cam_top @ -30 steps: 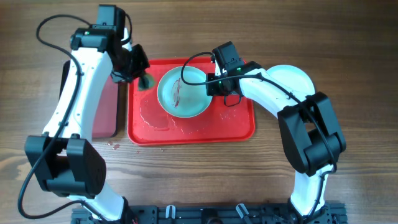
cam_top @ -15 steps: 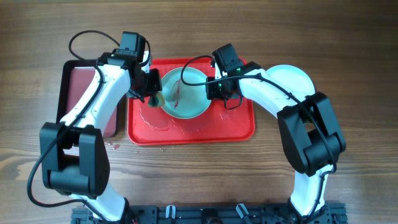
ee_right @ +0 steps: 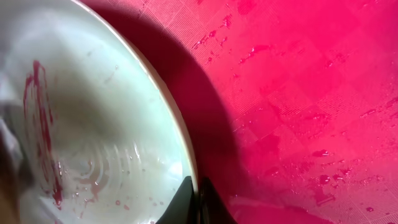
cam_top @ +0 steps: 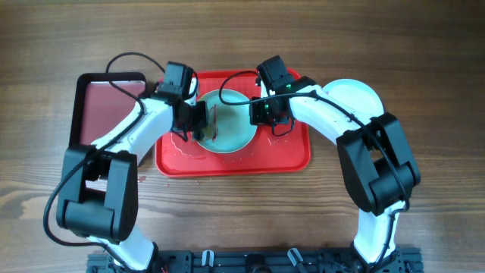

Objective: Clean dirty plates on tray and stack at the side
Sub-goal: 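Scrub the plate on the tray with the sponge in the left gripper, then lift the plate with the right gripper and place it right of the tray, then lower the sponge into the dark tray with the left gripper and release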

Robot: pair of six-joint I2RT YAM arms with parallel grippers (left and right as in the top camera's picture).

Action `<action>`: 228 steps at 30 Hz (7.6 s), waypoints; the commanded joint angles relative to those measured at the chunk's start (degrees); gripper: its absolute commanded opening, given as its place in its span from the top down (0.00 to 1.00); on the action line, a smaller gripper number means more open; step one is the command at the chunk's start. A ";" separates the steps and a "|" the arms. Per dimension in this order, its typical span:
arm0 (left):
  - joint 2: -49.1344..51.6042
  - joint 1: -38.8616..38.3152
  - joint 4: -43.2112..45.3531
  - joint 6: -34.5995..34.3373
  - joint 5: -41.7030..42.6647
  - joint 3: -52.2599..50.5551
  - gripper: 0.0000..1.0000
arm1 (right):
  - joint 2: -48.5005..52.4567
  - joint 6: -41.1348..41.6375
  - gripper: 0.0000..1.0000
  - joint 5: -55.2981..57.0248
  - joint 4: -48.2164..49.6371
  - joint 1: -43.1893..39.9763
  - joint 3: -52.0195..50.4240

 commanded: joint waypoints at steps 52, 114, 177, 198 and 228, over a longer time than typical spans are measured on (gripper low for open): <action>10.01 -2.29 -5.95 -17.09 -1.64 -5.03 0.96 | 5.01 -3.67 0.96 -16.87 2.25 -2.03 -0.70; 10.14 4.66 -33.29 -6.75 9.07 31.36 0.96 | -27.74 -9.68 0.96 94.29 -21.24 30.60 -0.55; -9.66 25.68 -18.08 -10.47 -9.77 10.47 0.00 | -28.74 -9.68 0.32 2.99 -15.93 -25.70 -0.70; -36.57 25.68 -26.82 -12.76 22.14 10.51 0.00 | -67.63 -2.97 0.00 -4.00 -25.22 -25.70 -0.55; -36.57 25.68 -26.82 -12.76 22.14 10.51 0.00 | -117.20 -14.23 0.00 -4.63 33.77 -24.15 -76.85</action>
